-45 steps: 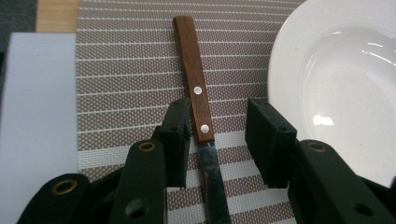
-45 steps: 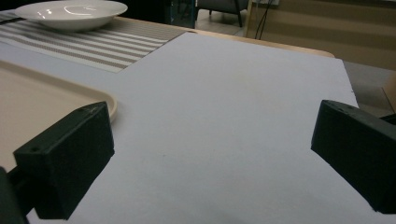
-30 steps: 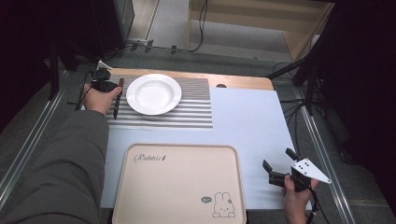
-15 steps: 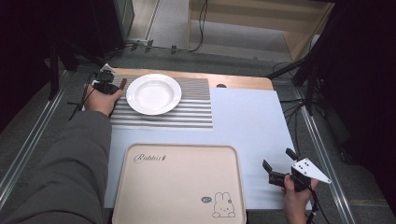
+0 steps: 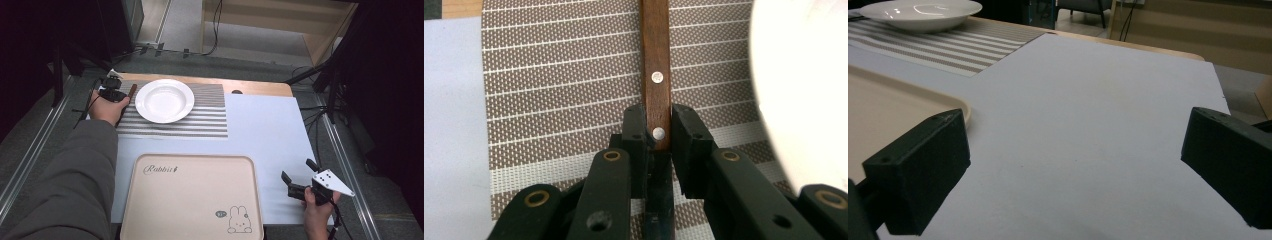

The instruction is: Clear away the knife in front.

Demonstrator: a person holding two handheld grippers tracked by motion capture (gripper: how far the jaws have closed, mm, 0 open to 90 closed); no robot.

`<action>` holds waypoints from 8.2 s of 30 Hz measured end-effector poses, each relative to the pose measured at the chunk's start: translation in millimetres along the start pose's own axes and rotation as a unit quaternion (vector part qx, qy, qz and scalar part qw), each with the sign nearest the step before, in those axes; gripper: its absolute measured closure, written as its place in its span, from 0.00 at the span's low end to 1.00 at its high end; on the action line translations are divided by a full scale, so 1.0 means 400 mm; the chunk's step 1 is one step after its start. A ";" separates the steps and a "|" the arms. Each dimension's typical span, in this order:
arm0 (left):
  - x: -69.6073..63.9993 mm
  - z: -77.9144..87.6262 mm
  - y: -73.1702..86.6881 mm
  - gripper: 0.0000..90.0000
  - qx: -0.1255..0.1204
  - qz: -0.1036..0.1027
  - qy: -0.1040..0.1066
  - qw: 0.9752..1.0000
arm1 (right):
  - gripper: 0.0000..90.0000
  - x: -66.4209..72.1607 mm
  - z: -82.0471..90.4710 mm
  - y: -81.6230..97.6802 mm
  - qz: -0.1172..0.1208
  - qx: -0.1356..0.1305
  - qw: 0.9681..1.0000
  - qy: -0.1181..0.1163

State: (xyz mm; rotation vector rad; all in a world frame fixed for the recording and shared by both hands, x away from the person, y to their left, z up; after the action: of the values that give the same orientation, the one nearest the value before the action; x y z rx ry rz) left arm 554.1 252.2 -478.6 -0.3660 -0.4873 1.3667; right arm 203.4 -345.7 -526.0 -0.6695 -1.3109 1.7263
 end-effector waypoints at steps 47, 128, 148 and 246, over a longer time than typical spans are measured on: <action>-0.026 0.226 0.128 0.86 -0.052 -0.033 0.070 0.996 | 0.00 0.003 -0.001 0.000 0.008 0.002 1.000 -0.003; -0.238 0.471 0.547 0.86 -0.102 -0.101 0.197 0.970 | 0.00 0.007 -0.002 -0.001 0.015 0.007 1.000 -0.002; -0.270 0.424 0.651 0.86 -0.074 -0.084 0.208 0.972 | 0.00 0.008 -0.003 -0.001 0.017 0.009 1.000 -0.001; -0.182 0.418 0.645 0.11 -0.231 -0.086 0.246 0.937 | 0.00 0.012 -0.008 0.000 0.025 0.016 1.000 0.004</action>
State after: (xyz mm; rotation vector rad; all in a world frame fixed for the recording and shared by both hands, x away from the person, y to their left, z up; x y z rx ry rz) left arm 239.8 219.9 -479.8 -1.0016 -0.4044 0.9320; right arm 203.6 -339.8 -526.5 -0.6965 -1.2670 1.7798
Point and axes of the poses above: each handheld gripper's, and its own axes: z roughly backward along the jaws, y roughly out of its underside, x roughly to its left, the point moved 1 cm from there along -z, roughly forward along the jaws, and after that the axes turned 12 degrees about -y, right-handed, at the moved point
